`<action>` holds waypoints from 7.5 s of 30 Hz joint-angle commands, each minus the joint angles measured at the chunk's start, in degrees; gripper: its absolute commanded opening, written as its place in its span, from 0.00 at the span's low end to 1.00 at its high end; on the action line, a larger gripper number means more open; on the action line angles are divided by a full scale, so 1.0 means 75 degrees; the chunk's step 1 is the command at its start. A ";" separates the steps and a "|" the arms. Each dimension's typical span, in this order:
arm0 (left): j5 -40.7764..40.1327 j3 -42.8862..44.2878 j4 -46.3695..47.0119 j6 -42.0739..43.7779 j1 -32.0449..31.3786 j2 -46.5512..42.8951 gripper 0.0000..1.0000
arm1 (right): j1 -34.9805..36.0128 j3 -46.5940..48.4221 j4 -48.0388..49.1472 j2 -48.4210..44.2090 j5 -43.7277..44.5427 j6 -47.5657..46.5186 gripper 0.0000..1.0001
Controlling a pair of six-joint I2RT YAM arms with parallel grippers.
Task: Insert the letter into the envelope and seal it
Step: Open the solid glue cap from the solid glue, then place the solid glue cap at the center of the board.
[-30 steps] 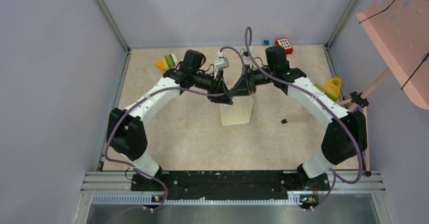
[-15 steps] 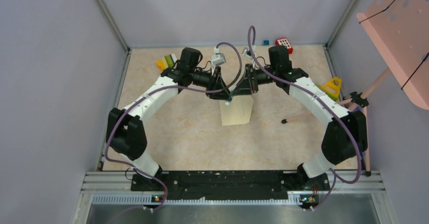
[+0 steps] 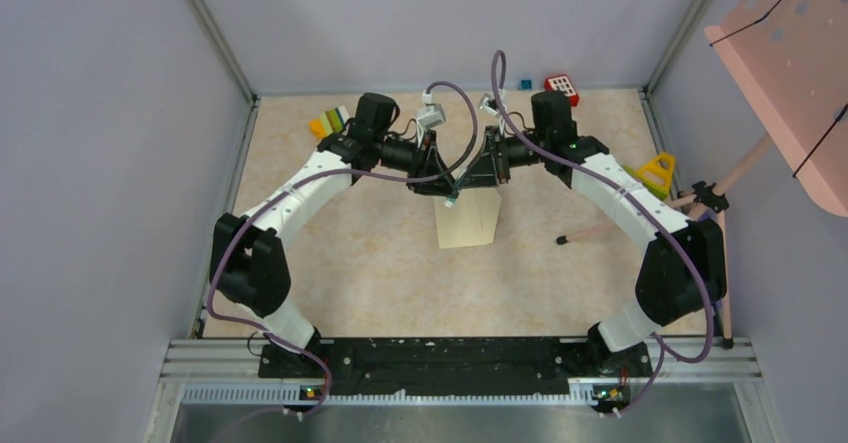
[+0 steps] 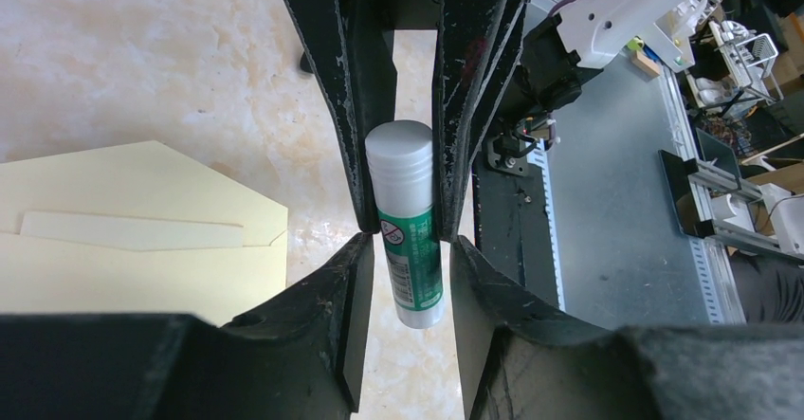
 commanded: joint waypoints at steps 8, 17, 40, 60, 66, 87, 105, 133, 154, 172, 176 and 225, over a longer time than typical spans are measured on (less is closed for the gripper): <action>0.0295 -0.0025 0.0363 -0.0079 0.0009 0.0127 0.24 | -0.0065 -0.0090 0.0589 -0.0292 0.0096 0.0156 0.23; 0.0392 -0.0036 0.0602 -0.0433 0.0005 0.0201 0.07 | -0.0122 -0.0187 0.0789 -0.0411 0.0192 0.0253 0.37; -0.0834 -0.2508 0.7956 -0.6518 0.1051 -0.0383 0.13 | -0.0712 -0.2179 0.4739 -0.1390 0.0976 0.2269 0.86; -0.2050 -0.4223 1.1991 -0.9099 0.1024 -0.0524 0.14 | 0.0441 -0.2723 0.7833 -0.0098 0.2190 0.3792 0.75; -0.2055 -0.4313 1.2130 -0.9124 0.0988 -0.0571 0.14 | 0.0600 -0.2656 0.8257 0.0263 0.2100 0.4161 0.67; -0.1999 -0.4406 1.2432 -0.9041 0.0917 -0.0524 0.14 | 0.0793 -0.2667 0.9394 0.0572 0.1675 0.5083 0.45; -0.1502 -0.4290 1.1248 -0.8125 0.1177 -0.0946 0.77 | 0.0739 -0.2335 0.7469 0.0021 0.1414 0.3602 0.10; -0.0165 -0.1566 0.0661 0.0354 0.0627 -0.1573 0.92 | 0.0712 -0.1317 -0.1647 -0.1162 0.1303 -0.4713 0.09; -0.0083 -0.1161 -0.0211 0.0842 -0.0038 -0.0853 0.66 | 0.1019 -0.1292 -0.1878 -0.0950 0.1454 -0.5041 0.09; -0.0362 -0.1097 -0.0363 0.1039 -0.0186 -0.0822 0.25 | 0.1057 -0.1270 -0.1913 -0.0918 0.1565 -0.5065 0.09; -0.0566 -0.1093 -0.0364 0.1059 -0.0177 -0.0849 0.07 | 0.1057 -0.1262 -0.1930 -0.0903 0.1612 -0.5093 0.09; -0.6511 -0.2530 -0.0668 0.3237 0.3466 -0.0489 0.00 | 0.0443 -0.1237 -0.2043 -0.1649 0.1834 -0.5142 0.07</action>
